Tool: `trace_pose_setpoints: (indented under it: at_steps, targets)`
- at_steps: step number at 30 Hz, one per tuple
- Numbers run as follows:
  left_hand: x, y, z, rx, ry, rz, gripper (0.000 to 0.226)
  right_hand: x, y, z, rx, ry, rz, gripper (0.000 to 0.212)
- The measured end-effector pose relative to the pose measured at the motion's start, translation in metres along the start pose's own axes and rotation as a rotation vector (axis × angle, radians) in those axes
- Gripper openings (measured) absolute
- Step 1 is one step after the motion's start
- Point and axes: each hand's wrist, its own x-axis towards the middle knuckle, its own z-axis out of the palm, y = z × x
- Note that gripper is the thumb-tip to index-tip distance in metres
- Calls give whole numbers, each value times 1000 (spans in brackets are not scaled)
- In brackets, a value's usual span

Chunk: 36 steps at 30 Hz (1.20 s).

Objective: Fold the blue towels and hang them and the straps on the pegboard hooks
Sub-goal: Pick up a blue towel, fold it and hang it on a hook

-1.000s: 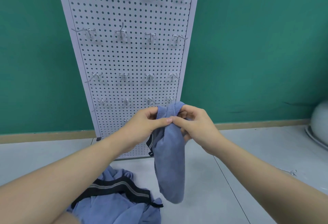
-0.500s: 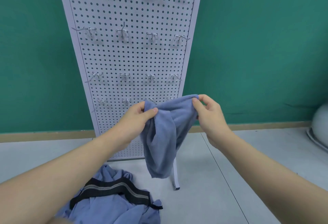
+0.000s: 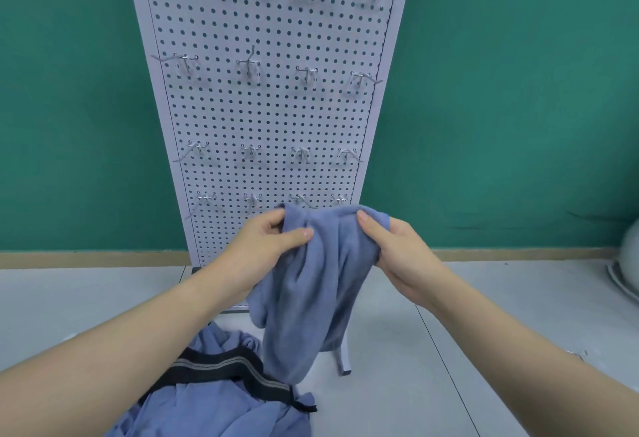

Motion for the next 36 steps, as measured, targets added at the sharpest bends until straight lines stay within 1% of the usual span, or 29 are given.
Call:
trace_pose_setpoints:
  at_steps: [2, 4, 7, 9, 10, 12, 14, 16, 19, 20, 22, 24, 26, 28, 31, 33, 36]
  targets:
    - [-5, -8, 2, 108, -118, -86, 25, 0, -4, -2, -6, 74, -13, 30]
    - [-7, -14, 3, 215, -129, -100, 28, 1, -6, -5, -15, 137, -21, 28]
    - [-9, -14, 2, 218, -9, -54, 21, 1, -7, -13, 20, 167, 5, 25]
    - [-11, -13, 1, 195, 90, -18, 12, -1, -7, -20, 24, 128, 46, 22]
    - [-12, -13, 1, 185, 133, -7, 12, -3, -8, -24, -33, 105, 49, 21]
    - [-11, -15, 0, 188, 213, 3, 15, -7, -9, -29, -238, 57, 9, 25]
    - [-9, -17, -2, 191, 280, 9, 15, -13, -13, -32, -420, 44, -43, 32]
    - [-8, -17, -3, 186, 339, 19, 25, -16, -16, -38, -510, 88, -87, 31]
    - [-8, -13, -4, 186, 393, 6, 39, -15, -17, -51, -546, 210, -133, 29]
    - [-8, -12, -6, 164, 401, -11, 40, -15, -18, -54, -544, 270, -136, 35]
    - [-7, -12, -8, 77, 388, -54, 38, -15, -19, -57, -505, 344, -119, 57]
    - [-10, -10, -5, 18, 361, -85, 33, -16, -22, -60, -389, 362, -104, 64]
    - [-12, -6, -4, 4, 333, -81, 30, -18, -25, -61, -238, 343, -63, 59]
    - [-12, -3, -6, -9, 323, -71, 30, -20, -28, -63, -137, 319, -14, 47]
    - [-14, 2, -13, -114, 289, -61, 26, -22, -34, -68, -18, 270, 7, 29]
    - [-18, 4, -16, -107, 213, -21, 22, -22, -36, -70, 28, 252, -7, 28]
    - [-24, 4, -17, -11, 159, 25, 31, -24, -36, -71, 20, 249, -33, 26]
